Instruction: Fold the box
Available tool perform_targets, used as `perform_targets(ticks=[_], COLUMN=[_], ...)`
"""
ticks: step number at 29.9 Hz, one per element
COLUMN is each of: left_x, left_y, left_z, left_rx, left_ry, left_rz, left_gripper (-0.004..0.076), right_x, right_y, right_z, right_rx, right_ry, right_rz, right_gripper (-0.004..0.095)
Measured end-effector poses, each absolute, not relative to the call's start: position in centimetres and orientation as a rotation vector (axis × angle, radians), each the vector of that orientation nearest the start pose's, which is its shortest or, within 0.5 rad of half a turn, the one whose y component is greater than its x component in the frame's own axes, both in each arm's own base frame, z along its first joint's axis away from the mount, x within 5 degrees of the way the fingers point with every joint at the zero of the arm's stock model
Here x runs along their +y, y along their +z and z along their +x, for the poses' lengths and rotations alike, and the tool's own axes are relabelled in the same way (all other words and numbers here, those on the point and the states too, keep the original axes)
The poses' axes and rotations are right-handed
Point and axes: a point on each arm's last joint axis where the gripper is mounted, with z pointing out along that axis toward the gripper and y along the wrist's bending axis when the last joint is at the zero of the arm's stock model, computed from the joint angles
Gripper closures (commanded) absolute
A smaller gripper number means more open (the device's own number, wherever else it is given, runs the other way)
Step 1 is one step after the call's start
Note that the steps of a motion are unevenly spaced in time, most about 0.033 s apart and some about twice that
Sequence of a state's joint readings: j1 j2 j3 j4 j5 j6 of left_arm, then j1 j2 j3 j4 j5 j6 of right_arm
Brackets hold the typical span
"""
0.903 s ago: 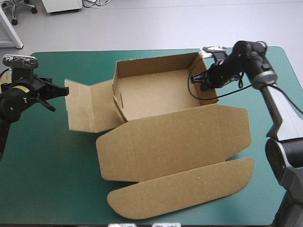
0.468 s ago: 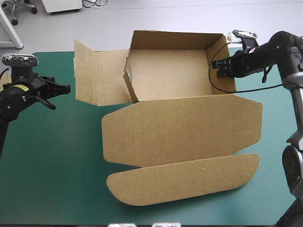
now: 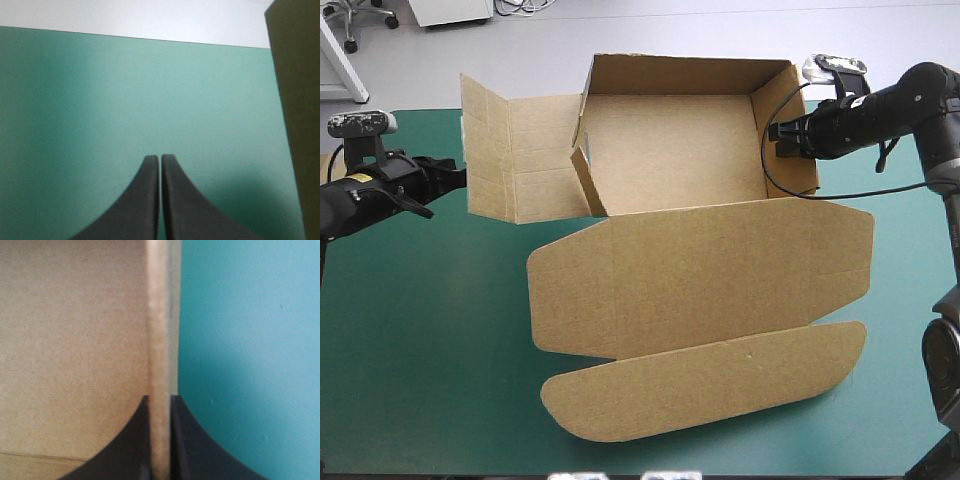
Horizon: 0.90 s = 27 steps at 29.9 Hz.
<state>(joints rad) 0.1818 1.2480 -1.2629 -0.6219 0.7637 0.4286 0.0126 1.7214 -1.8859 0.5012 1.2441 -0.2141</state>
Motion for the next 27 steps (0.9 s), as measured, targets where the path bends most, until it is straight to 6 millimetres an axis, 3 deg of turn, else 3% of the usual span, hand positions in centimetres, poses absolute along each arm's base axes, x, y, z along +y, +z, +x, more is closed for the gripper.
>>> perform_targets(ticks=[11, 19, 27], left_x=[4.4, 4.4, 2.9], left_y=[38.4, 35.4, 35.0], left_z=[29.3, 31.7, 32.2], left_rx=[2.07, 2.104, 2.066], left_ry=[-0.605, -0.783, -0.931], left_rz=[-0.04, 0.033, 0.145], left_gripper=[0.0717, 0.0717, 0.0717], right_x=[4.5, 4.9, 4.9], right_y=[42.4, 42.6, 42.8], right_z=[35.6, 35.5, 35.4], right_rx=[2.427, 2.408, 2.403], right_ry=[0.565, 0.622, 0.621], right_rz=[-0.268, -0.271, -0.275], right_gripper=[0.0921, 0.0921, 0.0921])
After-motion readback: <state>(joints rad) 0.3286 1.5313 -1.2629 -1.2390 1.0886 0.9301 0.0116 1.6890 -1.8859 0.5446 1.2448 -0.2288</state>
